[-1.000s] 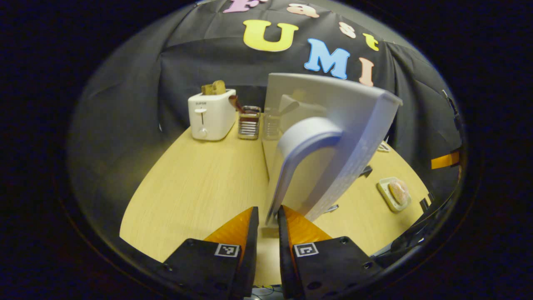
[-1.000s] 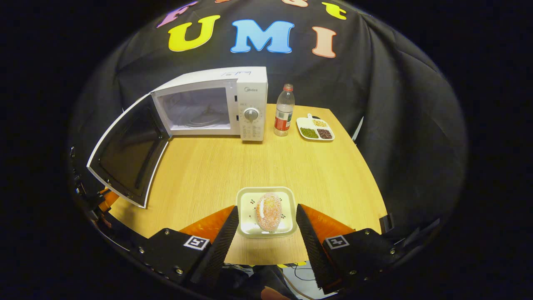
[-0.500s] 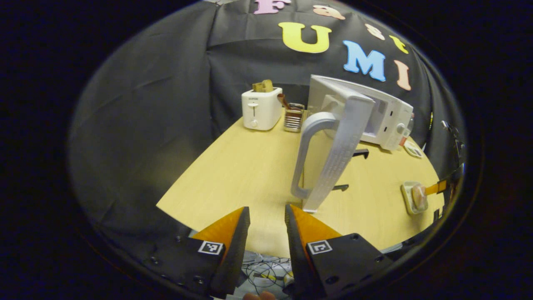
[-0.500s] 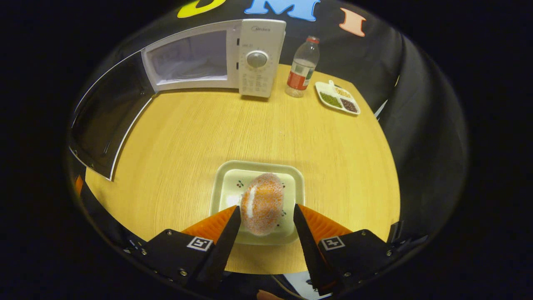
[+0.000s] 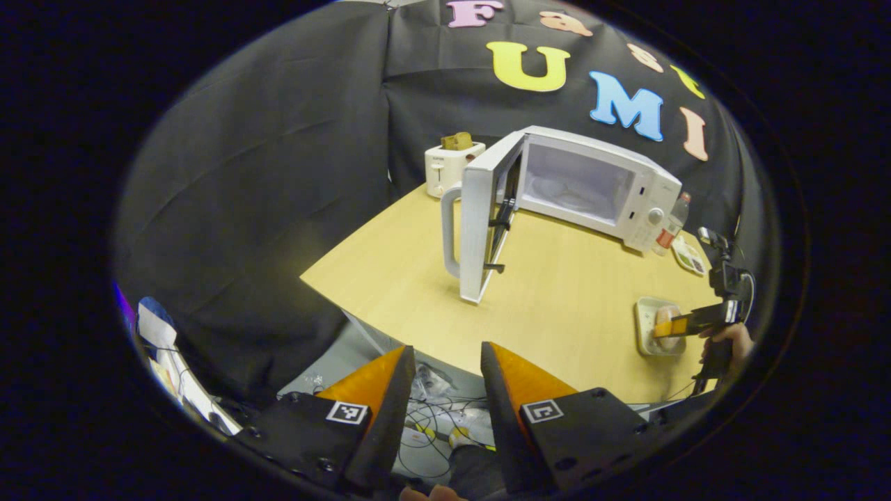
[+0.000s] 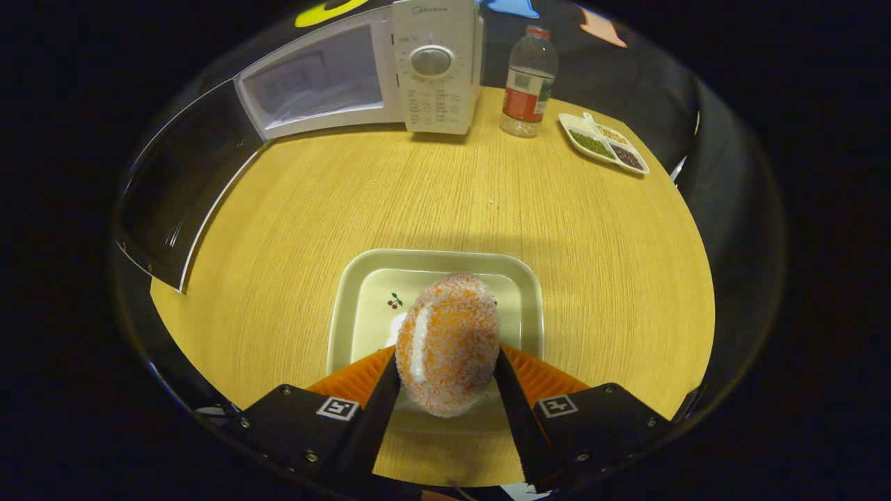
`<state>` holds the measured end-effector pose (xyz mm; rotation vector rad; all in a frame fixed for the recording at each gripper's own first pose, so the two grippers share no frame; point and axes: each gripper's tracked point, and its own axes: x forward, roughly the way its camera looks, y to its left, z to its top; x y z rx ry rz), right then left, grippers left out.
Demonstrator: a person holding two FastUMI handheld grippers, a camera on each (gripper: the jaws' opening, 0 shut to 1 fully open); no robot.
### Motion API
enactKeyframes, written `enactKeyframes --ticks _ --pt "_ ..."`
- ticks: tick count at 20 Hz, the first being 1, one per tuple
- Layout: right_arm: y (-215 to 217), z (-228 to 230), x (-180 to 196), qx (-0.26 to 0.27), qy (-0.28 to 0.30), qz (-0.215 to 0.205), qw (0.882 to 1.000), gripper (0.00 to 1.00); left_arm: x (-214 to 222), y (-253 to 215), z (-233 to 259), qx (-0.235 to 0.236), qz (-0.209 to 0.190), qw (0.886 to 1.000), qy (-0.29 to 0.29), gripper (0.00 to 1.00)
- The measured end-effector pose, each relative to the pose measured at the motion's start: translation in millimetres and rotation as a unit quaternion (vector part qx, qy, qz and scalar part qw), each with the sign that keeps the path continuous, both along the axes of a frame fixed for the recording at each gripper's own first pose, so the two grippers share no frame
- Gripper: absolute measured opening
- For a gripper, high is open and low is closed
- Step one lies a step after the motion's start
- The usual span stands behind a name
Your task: Open the microwave oven with the left hand, put the food in, and close the microwave oven.
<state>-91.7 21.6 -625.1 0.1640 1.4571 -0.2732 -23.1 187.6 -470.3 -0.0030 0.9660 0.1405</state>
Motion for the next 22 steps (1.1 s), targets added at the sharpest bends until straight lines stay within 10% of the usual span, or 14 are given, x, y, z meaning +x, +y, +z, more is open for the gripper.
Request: enactKeyframes --ticks 8,17,22 --pt "2 -7 0 0.005 0.016 0.007 1.0 0.77 2 -35 26 -0.053 -0.023 0.998 -0.037 0.7" --pt "4 -6 0 -0.021 0.013 -0.01 1.0 0.77 36 33 54 -0.095 -0.053 0.987 -0.119 0.7" --pt "8 -5 -4 -0.027 0.034 -0.086 0.995 0.71 24 44 65 -0.119 -0.065 0.983 -0.12 0.8"
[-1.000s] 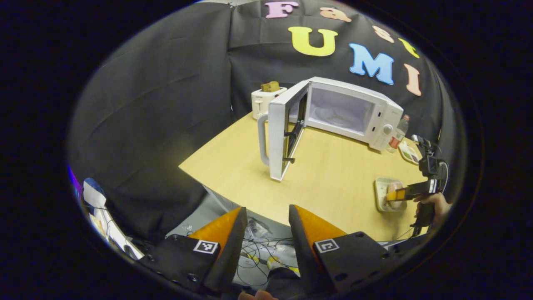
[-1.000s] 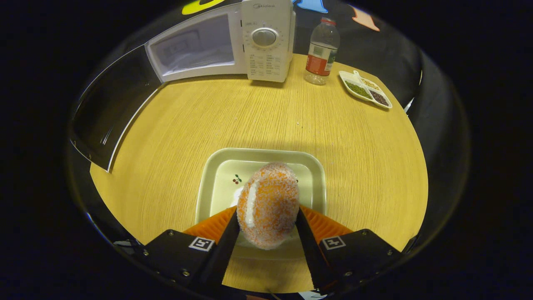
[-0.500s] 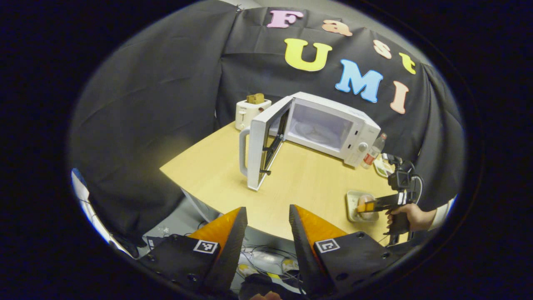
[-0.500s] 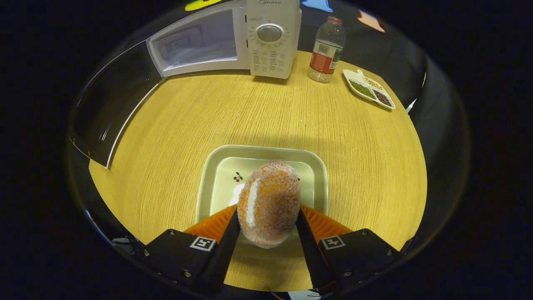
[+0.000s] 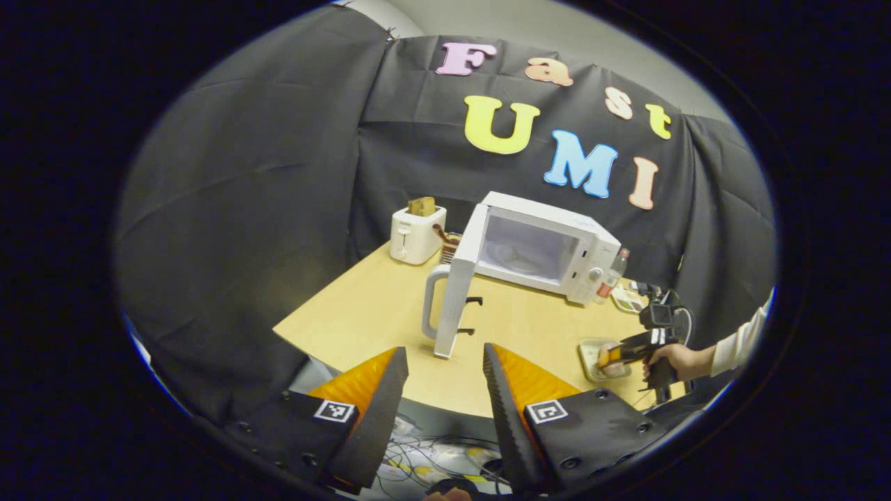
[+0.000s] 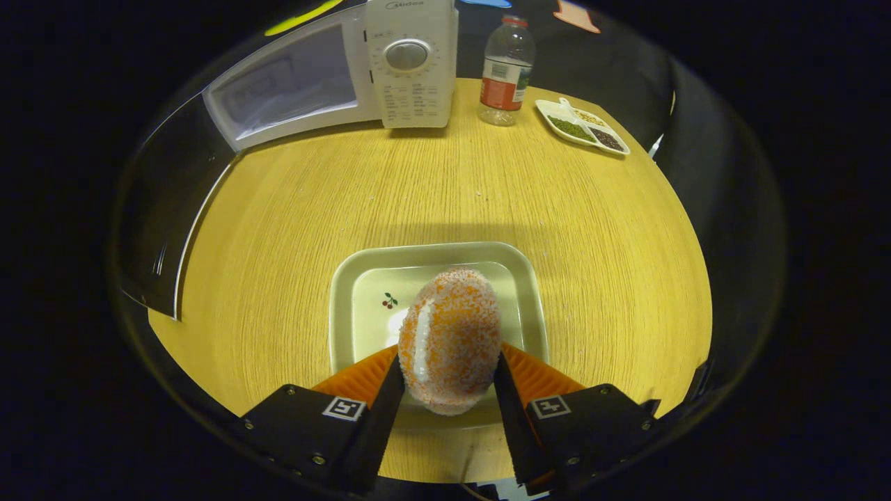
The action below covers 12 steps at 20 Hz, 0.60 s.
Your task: Open the microwave oven with the left hand, put the food in, and close the microwave oven.
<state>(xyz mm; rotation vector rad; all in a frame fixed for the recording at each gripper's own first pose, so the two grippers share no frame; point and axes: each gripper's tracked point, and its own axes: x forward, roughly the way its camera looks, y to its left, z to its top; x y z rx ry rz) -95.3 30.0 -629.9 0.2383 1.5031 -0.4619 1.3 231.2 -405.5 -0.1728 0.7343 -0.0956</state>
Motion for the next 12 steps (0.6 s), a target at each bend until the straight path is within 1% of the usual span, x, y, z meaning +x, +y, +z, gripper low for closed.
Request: enactKeyframes --ticks 1,2,3,6,10,12 --pt "2 3 1 -0.002 0.002 0.002 1.0 0.71 -1 4 -1 -0.005 0.006 1.0 0.002 0.7" --pt "4 8 7 -0.004 -0.007 0.003 1.0 0.66 -2 7 0 -0.009 0.01 1.0 0.002 0.8" --pt "10 12 14 -0.002 -0.019 0.001 1.0 0.69 -1 8 0 -0.01 0.014 1.0 0.002 0.75" --pt "40 23 37 0.038 -0.046 -0.026 0.998 0.69 2 11 -6 -0.01 0.015 1.0 0.012 0.75" --pt "73 39 99 0.079 -0.108 -0.034 0.99 0.69 26 2 -3 -0.003 0.011 1.0 0.011 0.75" --pt "88 43 131 0.098 -0.134 -0.05 0.985 0.69 38 -6 -4 0.007 0.002 1.0 0.01 0.75"
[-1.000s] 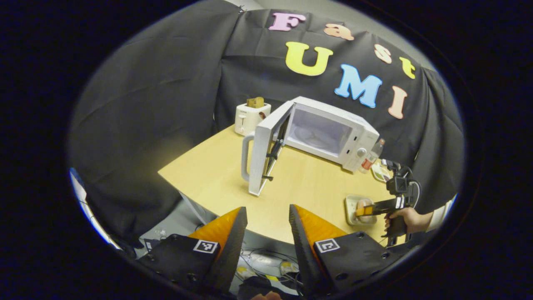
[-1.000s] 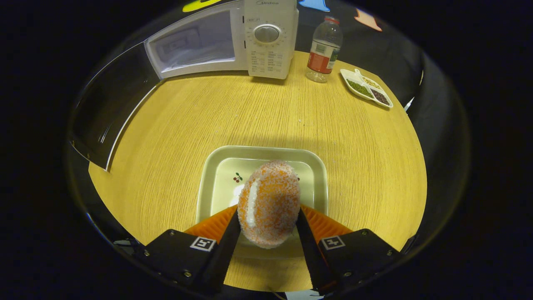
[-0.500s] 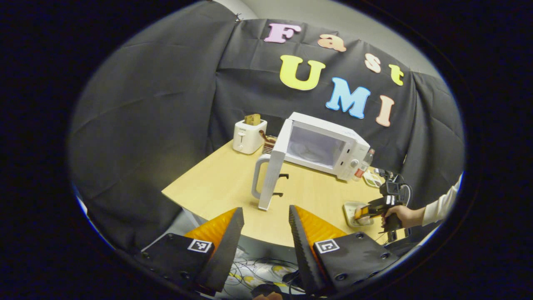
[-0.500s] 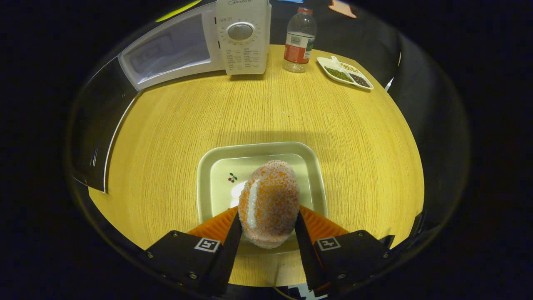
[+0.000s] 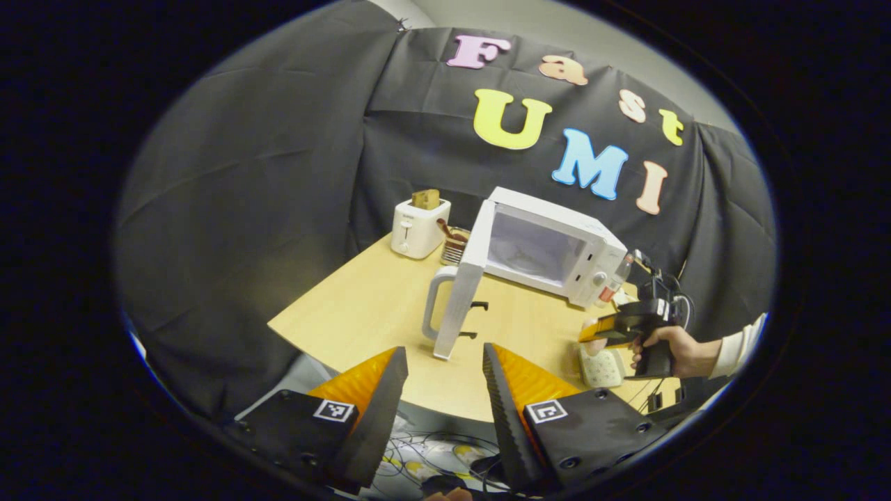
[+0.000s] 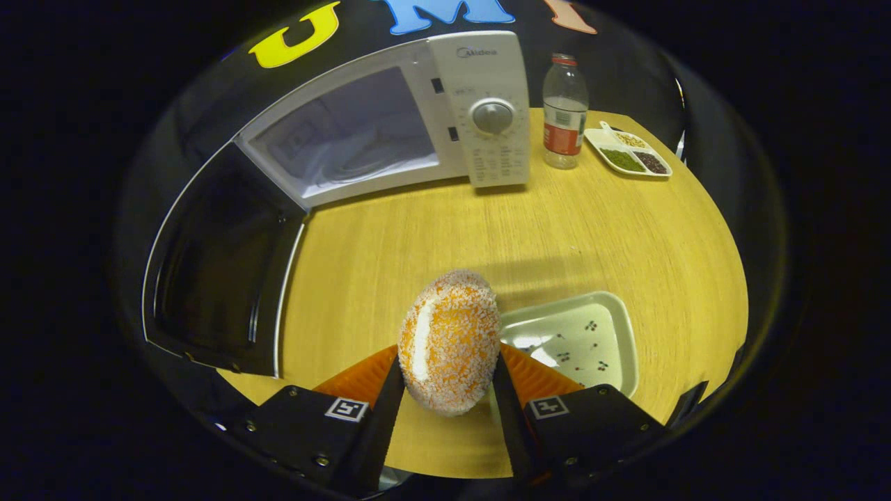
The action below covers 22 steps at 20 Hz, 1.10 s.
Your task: Open the microwave oven with the left hand, put the food in, and close the microwave oven.
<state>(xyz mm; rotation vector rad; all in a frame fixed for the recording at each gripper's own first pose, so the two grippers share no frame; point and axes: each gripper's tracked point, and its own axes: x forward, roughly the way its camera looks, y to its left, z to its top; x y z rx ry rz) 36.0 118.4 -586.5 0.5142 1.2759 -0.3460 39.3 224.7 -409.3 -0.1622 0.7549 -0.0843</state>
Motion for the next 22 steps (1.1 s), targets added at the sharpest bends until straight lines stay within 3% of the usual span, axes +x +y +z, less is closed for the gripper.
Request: enactKeyframes --ticks 7,15,20,22 --pt "26 -16 87 0.051 -0.063 -0.037 0.996 0.69 17 -20 -4 0.033 0.023 0.999 0.027 0.75" --pt "36 -50 198 0.081 -0.189 -0.109 0.972 0.69 -7 -25 6 0.101 0.058 0.991 0.066 0.75" --pt "29 -68 243 0.069 -0.235 -0.161 0.956 0.69 -14 -41 4 0.103 0.073 0.988 0.084 0.75" --pt "25 -69 258 0.064 -0.247 -0.172 0.951 0.68 -14 -46 3 0.1 0.08 0.988 0.088 0.8"
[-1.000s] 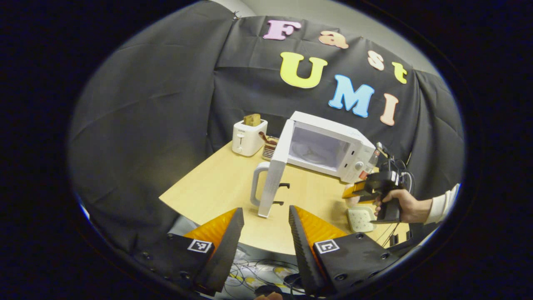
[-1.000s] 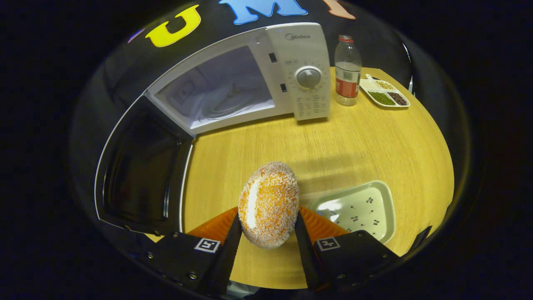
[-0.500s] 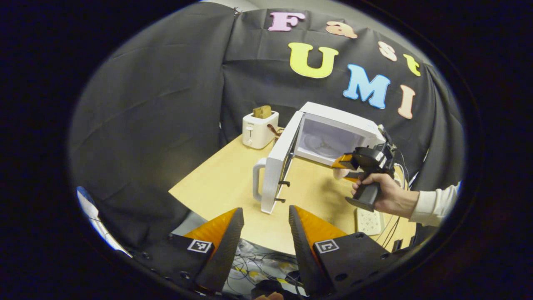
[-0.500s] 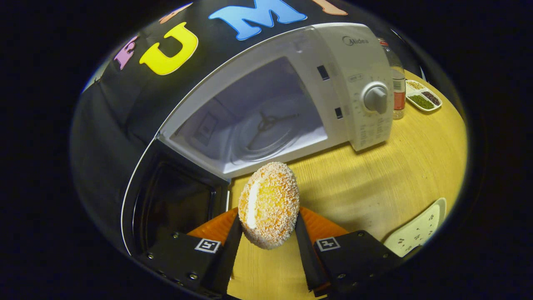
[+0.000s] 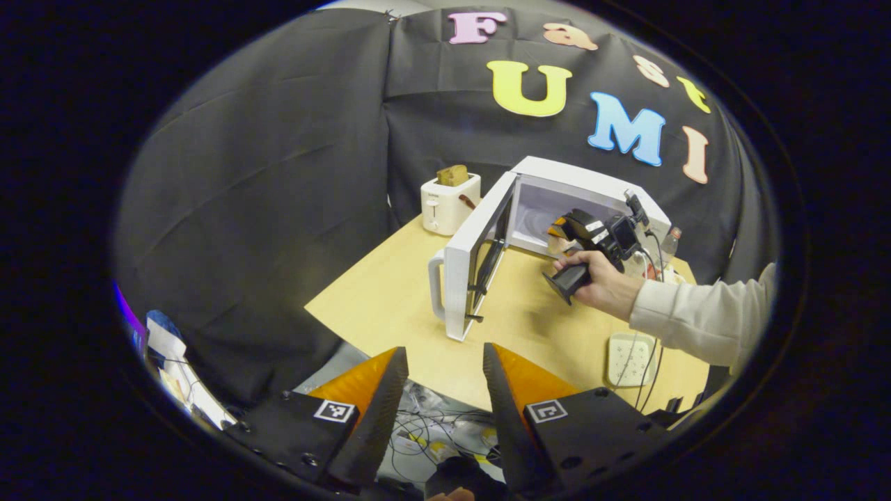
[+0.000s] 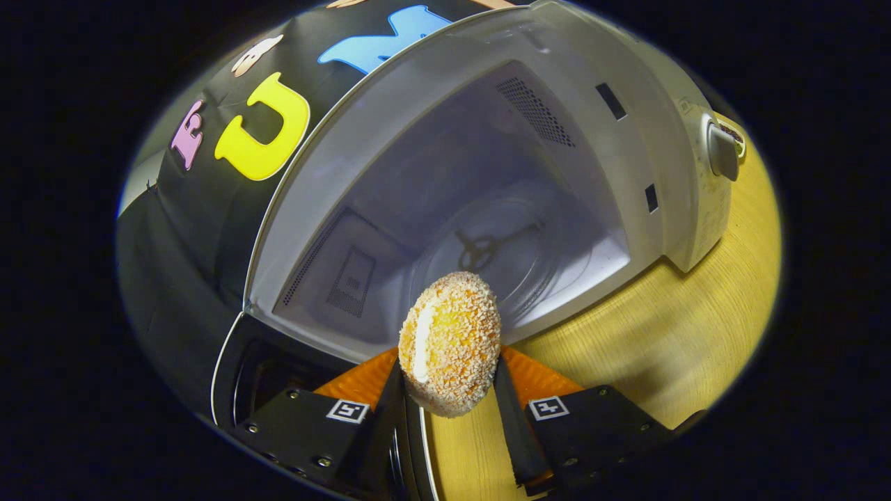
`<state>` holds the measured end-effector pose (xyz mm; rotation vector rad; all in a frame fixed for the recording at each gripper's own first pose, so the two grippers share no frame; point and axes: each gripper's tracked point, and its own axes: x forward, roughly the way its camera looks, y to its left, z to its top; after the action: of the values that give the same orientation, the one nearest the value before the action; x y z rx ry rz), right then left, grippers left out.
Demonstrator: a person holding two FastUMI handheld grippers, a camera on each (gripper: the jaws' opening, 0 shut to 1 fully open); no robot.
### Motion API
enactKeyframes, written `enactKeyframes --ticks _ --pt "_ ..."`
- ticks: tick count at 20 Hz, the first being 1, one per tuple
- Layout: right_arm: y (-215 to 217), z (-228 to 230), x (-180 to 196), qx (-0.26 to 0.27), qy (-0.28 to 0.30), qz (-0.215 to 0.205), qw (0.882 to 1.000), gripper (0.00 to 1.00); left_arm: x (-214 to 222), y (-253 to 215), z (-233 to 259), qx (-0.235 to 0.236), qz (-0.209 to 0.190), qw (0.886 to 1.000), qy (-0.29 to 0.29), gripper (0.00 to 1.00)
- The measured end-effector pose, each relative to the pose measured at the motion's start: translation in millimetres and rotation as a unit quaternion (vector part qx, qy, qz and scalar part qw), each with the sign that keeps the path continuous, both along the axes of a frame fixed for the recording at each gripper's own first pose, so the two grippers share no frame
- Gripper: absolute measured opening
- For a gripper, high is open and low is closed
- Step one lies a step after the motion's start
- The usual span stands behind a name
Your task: Open the microwave oven with the left hand, put the food in, and close the microwave oven.
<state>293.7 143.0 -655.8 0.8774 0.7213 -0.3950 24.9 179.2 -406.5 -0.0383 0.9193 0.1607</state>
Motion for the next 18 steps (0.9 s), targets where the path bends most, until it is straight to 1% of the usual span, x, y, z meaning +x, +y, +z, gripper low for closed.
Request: enactKeyframes --ticks 1,3,4,5,6,8,9,10,11,12,13,14,15,16,17,18 --pt "-2 -2 6 0.0 0.001 -0.007 1.0 0.68 1 0 -2 0.0 0.002 1.0 0.003 0.8" --pt "-2 -6 12 -0.003 0.006 -0.018 1.0 0.69 0 0 -1 0.002 0.009 1.0 0.005 0.72" --pt "-4 -12 16 -0.003 0.012 -0.023 1.0 0.69 0 -1 -1 0.002 0.012 1.0 0.004 0.75" --pt "-8 -17 25 -0.006 0.008 -0.03 0.999 0.68 -2 -1 -1 0.0 0.015 1.0 0.006 0.75" --pt "-10 -15 24 -0.012 0.007 -0.041 0.999 0.68 -2 -2 -1 0.0 0.019 1.0 0.007 0.8" --pt "-13 -16 27 -0.022 0.003 -0.057 0.998 0.68 -4 1 0 0.0 0.024 1.0 0.01 0.7" --pt "-15 -17 27 -0.028 0.004 -0.062 0.998 0.68 -6 1 -2 0.0 0.025 1.0 0.011 0.75" --pt "-17 -18 28 -0.034 0.003 -0.069 0.997 0.68 -7 2 -1 0.002 0.026 1.0 0.012 0.7" --pt "-18 -21 27 -0.039 0.006 -0.077 0.996 0.68 -8 3 -1 0.003 0.028 1.0 0.014 0.7" --pt "-17 -22 29 -0.04 0.007 -0.083 0.996 0.68 -10 4 -1 0.003 0.03 0.999 0.015 0.8" --pt "-18 -23 32 -0.042 0.005 -0.089 0.995 0.73 -12 4 -1 0.001 0.033 0.999 0.016 0.75" --pt "-21 -29 35 -0.045 0.004 -0.09 0.995 0.74 -13 5 0 -0.001 0.037 0.999 0.016 0.7" --pt "-24 -32 39 -0.049 -0.001 -0.091 0.995 0.73 -13 4 -1 -0.005 0.04 0.999 0.016 0.7" --pt "-24 -34 41 -0.054 -0.004 -0.092 0.994 0.73 -13 2 -4 -0.011 0.044 0.999 0.019 0.75" --pt "-24 -35 43 -0.059 -0.009 -0.092 0.994 0.73 -12 0 -6 -0.014 0.047 0.999 0.021 0.75" --pt "-25 -34 45 -0.066 -0.016 -0.088 0.994 0.74 -13 -1 -8 -0.017 0.049 0.998 0.022 0.8"
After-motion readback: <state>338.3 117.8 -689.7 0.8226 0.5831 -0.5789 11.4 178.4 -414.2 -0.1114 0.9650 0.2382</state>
